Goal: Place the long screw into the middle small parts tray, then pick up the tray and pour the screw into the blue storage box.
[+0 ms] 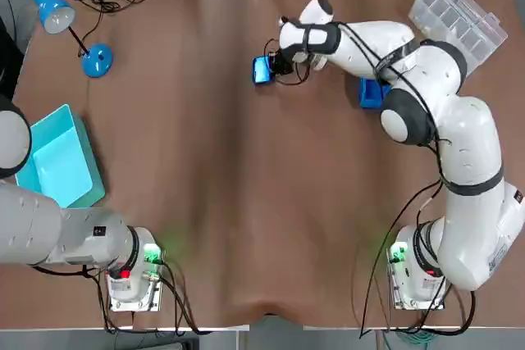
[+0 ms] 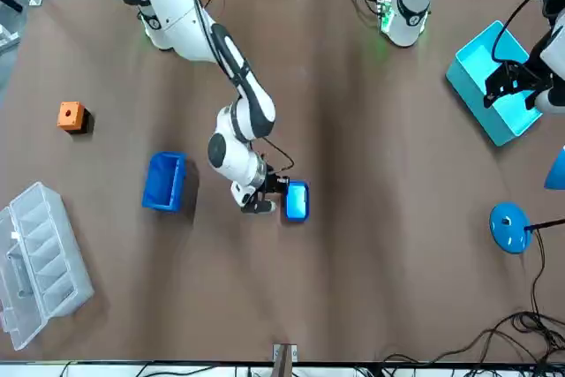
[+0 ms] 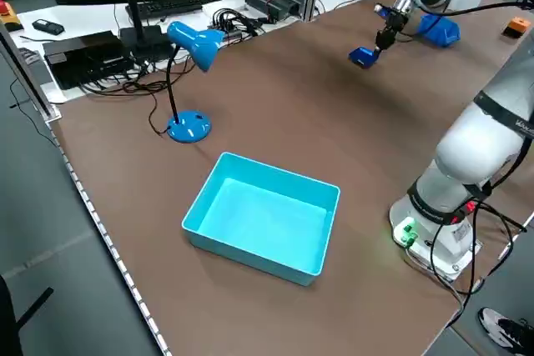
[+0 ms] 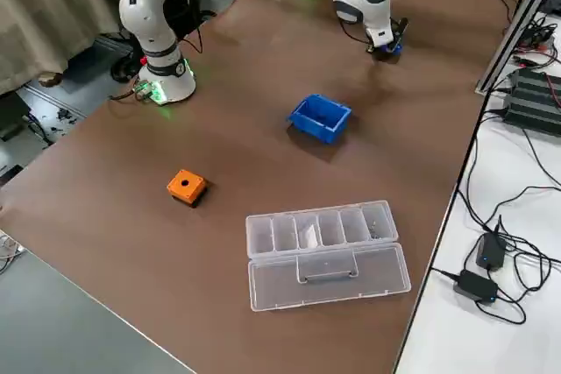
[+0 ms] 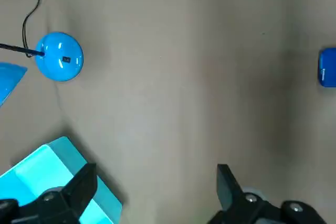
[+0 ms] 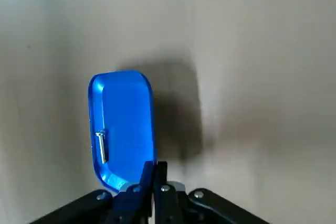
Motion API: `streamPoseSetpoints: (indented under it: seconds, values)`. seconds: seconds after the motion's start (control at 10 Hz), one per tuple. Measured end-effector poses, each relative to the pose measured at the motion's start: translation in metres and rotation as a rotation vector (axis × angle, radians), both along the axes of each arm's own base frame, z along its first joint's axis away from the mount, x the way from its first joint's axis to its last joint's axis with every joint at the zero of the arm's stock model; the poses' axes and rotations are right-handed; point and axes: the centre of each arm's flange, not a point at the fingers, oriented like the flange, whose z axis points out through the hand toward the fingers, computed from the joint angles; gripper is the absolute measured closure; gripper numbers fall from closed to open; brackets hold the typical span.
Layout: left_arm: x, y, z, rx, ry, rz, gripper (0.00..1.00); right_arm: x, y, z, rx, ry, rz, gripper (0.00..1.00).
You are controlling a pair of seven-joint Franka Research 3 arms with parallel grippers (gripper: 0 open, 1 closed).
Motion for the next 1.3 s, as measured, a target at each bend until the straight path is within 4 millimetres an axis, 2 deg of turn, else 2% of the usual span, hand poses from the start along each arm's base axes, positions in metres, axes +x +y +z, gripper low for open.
streamPoseSetpoints:
  seconds: [0.2, 0.4, 0.5, 0.6, 0.8, 1.1, 1.3]
  values:
    - [0.000, 0.000, 0.000, 0.000, 0.000, -0.001, 0.00, 0.027, -0.038, 0.041, 0.040, 0.047, -0.012, 0.96]
    - [0.000, 0.000, 0.000, 0.000, 0.000, -0.001, 0.00, 0.053, -0.089, 0.098, 0.088, 0.061, -0.005, 0.96]
    - [0.000, 0.000, 0.000, 0.000, 0.000, -0.001, 0.00, 0.064, -0.124, 0.119, 0.110, 0.072, 0.019, 0.96]
    - [0.000, 0.000, 0.000, 0.000, 0.001, -0.001, 0.00, 0.073, -0.164, 0.132, 0.124, 0.074, 0.042, 0.96]
    - [0.000, -0.001, 0.000, 0.000, 0.001, -0.001, 0.00, 0.080, -0.238, 0.146, 0.070, 0.095, 0.095, 0.96]
    - [0.000, 0.000, -0.001, 0.000, 0.001, 0.000, 0.00, 0.076, -0.344, 0.161, -0.046, 0.136, 0.198, 0.96]
    - [0.001, 0.000, -0.001, 0.000, 0.002, 0.000, 0.00, 0.070, -0.407, 0.153, -0.082, 0.149, 0.254, 0.96]
